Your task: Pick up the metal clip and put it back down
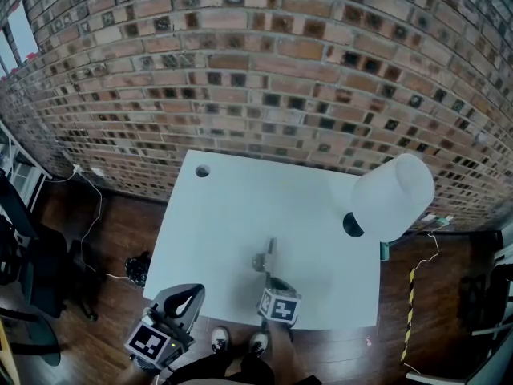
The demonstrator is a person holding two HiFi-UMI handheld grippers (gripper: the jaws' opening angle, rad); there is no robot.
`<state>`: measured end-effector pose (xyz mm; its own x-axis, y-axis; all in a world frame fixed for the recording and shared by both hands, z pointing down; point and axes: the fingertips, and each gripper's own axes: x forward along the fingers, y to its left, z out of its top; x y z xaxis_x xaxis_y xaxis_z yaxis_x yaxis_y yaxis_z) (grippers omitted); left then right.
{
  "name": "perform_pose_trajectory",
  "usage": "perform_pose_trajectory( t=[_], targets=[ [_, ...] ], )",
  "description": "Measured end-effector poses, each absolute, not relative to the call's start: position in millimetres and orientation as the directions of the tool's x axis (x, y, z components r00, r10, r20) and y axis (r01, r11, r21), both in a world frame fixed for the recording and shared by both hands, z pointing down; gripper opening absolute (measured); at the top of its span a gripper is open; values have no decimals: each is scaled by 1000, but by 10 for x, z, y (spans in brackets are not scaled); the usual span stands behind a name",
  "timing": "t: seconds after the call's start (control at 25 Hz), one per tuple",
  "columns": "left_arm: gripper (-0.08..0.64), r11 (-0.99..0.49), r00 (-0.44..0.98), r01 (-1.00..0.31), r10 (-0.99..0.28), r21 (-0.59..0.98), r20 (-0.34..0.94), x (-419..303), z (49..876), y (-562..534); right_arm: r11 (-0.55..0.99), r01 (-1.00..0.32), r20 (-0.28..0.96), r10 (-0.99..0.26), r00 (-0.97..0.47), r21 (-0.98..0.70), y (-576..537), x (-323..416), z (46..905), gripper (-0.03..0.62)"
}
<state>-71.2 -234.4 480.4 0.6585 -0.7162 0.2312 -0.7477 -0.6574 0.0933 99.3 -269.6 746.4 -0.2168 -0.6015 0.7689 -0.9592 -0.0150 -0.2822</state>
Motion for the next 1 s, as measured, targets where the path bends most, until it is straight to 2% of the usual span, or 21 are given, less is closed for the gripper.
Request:
perform_pose_trajectory(
  t=[0.32,0.84,1.0],
  targets=[
    [-3,-664,664,-742,-709,93,237,-621,4788,-2293,-94,-841,698,-611,-374,-533,-2654,973,7428,32],
    [-3,-679,674,-730,-699,77,239,-441,4765,-2208,-132,-672,573,-655,-493,-729,-2539,1011,7287,3],
    [-3,-683,678,-727,-695,73,241,-382,4766,-2173,-106,-661,544,-672,-503,-743,-2500,1069,7199,0]
  ],
)
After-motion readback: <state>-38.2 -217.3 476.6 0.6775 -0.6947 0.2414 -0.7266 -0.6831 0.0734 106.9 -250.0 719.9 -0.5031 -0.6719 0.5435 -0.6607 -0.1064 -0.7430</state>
